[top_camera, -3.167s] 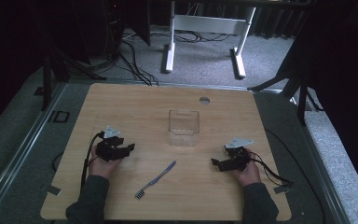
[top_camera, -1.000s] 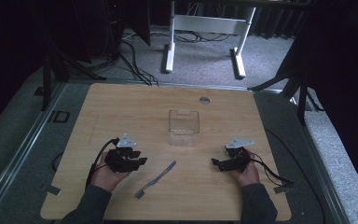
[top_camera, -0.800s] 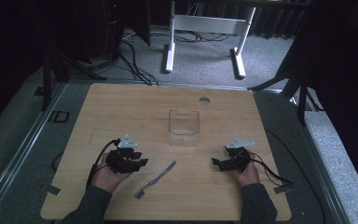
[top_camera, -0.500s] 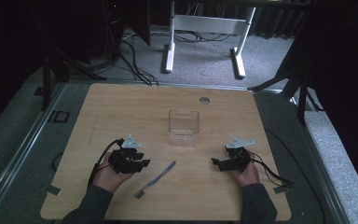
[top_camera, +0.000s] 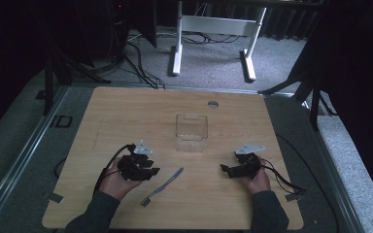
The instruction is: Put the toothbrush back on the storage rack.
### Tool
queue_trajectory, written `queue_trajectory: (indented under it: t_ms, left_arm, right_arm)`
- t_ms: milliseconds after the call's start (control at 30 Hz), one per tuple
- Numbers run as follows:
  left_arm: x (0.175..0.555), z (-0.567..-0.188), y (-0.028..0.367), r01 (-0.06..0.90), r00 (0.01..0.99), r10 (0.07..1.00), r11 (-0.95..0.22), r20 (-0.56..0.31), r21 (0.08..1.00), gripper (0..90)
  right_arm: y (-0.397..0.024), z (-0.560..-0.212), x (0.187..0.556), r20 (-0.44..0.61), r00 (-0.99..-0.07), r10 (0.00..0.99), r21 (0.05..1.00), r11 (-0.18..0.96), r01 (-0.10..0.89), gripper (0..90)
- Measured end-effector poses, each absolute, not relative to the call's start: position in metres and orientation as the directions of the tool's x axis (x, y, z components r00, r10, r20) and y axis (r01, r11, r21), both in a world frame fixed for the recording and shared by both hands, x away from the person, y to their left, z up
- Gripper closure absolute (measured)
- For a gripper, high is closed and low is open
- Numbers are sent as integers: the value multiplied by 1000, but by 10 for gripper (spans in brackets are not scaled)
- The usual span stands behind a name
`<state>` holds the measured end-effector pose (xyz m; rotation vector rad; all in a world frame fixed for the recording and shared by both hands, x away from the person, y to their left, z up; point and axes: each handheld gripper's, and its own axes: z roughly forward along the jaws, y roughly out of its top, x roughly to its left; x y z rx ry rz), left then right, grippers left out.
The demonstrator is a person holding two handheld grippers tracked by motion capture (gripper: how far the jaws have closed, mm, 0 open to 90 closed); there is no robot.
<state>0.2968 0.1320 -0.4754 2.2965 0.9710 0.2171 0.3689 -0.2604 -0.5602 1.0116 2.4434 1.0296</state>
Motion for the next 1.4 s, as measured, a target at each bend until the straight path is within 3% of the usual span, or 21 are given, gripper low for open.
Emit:
queue_trajectory:
  t_ms: [1400]
  left_arm:
    - [303,-491,90,631,756,646,-676,-105,382,675]
  right_arm:
    - [-260,-560,369,-5,-706,708,716,495,492,134]
